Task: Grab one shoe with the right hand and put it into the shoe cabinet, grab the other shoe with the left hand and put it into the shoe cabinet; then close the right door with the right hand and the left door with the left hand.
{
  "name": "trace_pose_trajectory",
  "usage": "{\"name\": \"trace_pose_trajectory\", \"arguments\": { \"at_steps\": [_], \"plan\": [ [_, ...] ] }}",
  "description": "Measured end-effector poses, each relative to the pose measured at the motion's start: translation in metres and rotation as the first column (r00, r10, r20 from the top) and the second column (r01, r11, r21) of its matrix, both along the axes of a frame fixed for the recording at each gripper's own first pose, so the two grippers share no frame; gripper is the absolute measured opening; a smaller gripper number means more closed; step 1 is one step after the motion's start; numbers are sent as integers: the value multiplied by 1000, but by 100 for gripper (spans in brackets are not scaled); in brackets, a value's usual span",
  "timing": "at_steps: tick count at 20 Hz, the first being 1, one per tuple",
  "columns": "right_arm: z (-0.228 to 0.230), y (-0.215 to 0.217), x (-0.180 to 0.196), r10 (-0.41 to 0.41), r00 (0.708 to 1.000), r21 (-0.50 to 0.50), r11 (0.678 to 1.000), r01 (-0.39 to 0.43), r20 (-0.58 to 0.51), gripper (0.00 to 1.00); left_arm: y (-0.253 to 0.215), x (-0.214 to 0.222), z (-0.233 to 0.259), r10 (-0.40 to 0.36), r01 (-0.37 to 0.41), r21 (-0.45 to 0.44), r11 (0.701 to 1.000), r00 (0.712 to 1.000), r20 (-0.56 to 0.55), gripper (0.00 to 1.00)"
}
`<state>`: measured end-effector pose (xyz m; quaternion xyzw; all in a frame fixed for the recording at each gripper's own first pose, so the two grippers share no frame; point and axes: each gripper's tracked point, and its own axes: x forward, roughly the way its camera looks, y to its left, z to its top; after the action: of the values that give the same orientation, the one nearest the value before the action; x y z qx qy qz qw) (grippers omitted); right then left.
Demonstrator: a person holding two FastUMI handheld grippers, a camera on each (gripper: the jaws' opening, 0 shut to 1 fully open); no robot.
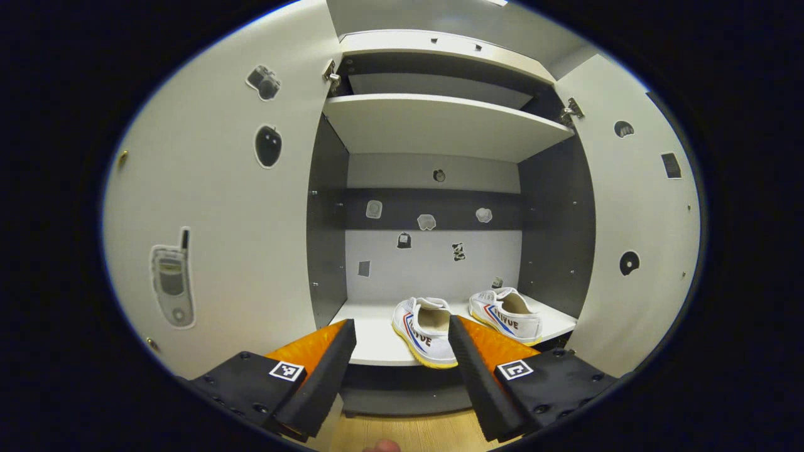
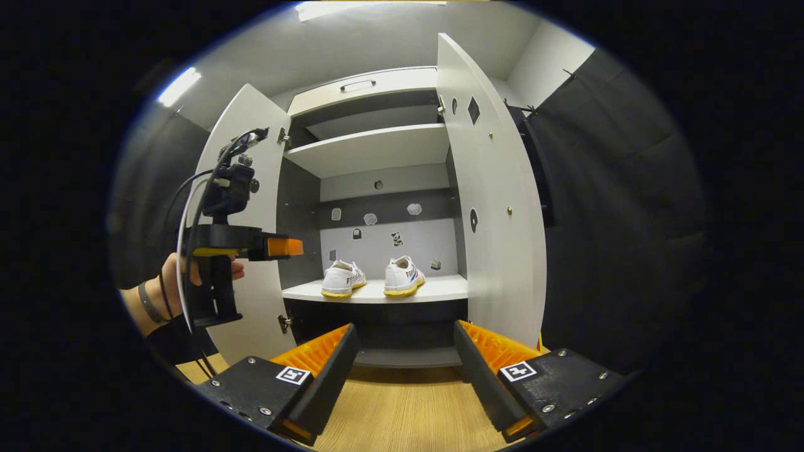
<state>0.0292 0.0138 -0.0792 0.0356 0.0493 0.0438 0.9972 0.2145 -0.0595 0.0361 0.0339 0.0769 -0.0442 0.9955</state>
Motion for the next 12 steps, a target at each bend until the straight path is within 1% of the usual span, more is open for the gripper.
{"name": "trace_pose_trajectory", "arguments": {
  "at_steps": [1,2,3,4,8,9,10,12],
  "plan": [
    [3,1,-1,3,1000,-4,1000,-3,7,94,2,-13,4,9,-9,3,1000,1000,28,96],
    [4,3,0,8,1000,-5,1000,-8,12,90,3,-28,7,11,-11,5,1000,998,54,98],
    [6,6,-2,12,1000,-4,1000,-12,18,90,4,-44,7,14,-14,6,1000,997,71,96],
    [6,8,-3,15,1000,-1,1000,-15,19,94,6,-61,4,16,-17,3,1000,997,76,95],
    [8,15,-16,16,999,-1,1000,-15,42,94,10,-116,-18,32,-30,-29,999,998,55,96],
    [8,17,-20,16,999,-3,1000,-16,47,90,11,-127,-24,36,-34,-37,999,998,52,96],
    [6,17,-23,15,999,-6,1000,-14,48,94,11,-135,-31,41,-39,-50,998,998,48,96],
    [1,17,-28,10,999,-4,1000,-10,35,94,15,-152,-42,63,-60,-73,996,997,41,96]
  ]
}}
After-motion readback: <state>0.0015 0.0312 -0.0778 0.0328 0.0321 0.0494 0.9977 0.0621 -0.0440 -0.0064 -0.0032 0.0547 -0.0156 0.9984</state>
